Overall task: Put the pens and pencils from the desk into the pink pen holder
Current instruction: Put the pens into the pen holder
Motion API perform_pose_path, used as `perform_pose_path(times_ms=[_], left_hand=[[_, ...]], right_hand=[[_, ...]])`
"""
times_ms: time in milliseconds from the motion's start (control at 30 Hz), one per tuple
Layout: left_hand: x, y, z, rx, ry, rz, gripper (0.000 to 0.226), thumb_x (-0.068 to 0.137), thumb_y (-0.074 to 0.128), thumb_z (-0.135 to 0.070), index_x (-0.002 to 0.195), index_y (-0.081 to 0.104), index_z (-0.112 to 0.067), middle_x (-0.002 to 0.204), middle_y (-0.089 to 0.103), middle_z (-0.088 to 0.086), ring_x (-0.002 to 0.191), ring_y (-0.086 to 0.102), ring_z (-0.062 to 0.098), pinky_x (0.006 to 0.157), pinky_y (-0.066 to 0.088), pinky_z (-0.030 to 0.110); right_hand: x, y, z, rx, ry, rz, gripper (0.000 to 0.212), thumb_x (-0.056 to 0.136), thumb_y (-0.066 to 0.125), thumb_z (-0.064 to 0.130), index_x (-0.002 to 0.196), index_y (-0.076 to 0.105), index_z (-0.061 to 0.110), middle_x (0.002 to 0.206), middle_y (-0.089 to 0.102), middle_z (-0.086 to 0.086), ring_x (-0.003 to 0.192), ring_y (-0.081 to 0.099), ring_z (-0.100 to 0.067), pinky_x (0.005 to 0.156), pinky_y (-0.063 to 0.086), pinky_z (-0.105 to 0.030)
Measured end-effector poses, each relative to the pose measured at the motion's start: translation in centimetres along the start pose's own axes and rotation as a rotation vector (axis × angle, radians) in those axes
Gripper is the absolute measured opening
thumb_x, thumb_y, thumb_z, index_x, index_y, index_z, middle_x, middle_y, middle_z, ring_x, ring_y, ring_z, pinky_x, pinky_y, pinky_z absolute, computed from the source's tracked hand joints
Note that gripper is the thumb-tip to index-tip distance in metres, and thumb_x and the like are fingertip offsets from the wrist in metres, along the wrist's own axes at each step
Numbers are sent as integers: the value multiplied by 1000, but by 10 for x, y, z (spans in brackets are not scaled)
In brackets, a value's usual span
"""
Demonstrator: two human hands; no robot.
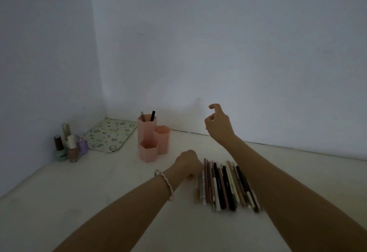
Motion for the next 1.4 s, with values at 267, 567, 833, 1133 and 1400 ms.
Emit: perform_pose_path(times_ms=[267, 567, 833, 1133, 1400], left_hand=[[-5, 3, -6, 144, 5, -94, 13, 87, 60, -15, 97, 56, -7, 106, 65, 12, 92, 68, 28, 65, 48, 28], [-16, -61, -8, 149, 109, -285, 55, 85, 57, -7, 135, 35, -9, 106, 59, 6, 89, 60, 22, 64, 48, 28], [-41, -131, -14, -171, 250, -589, 73, 84, 60, -11, 148, 27, -24, 98, 63, 14, 90, 63, 27, 81, 54, 39], [-41, -140, -4, -320, 292, -717, 62, 87, 60, -10, 144, 39, -23, 67, 56, -9, 56, 52, -1, 59, 37, -3], [-60, -190, 2, -506, 390, -919, 65, 92, 57, -6, 149, 30, -23, 102, 64, 9, 85, 65, 19, 75, 59, 32]], right_hand=[[-24, -18, -32, -15, 100, 74, 41, 91, 45, 6, 130, 42, 17, 74, 57, -2, 78, 68, -32, 64, 52, -38], [-44, 4, -31, -213, 125, 236, 25, 91, 50, 10, 110, 63, 0, 105, 67, -14, 78, 61, -23, 73, 53, -36], [-71, 66, -37, -471, 164, 520, 36, 79, 68, 23, 58, 42, 10, 58, 44, -2, 55, 45, -16, 53, 37, -22], [-88, 94, -26, -678, 83, 444, 34, 78, 68, 31, 64, 42, 14, 79, 55, -5, 79, 52, -23, 69, 45, -30], [-64, 68, -11, -138, 224, 251, 27, 86, 56, 27, 66, 49, 11, 65, 54, -2, 59, 53, -16, 54, 40, -24]])
Point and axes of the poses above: each hand's wrist, its own x-axis towards the middle knuckle, its own y-axis out of the palm, z = x × y, the point moved 9 cm from there along x, towards the middle knuckle
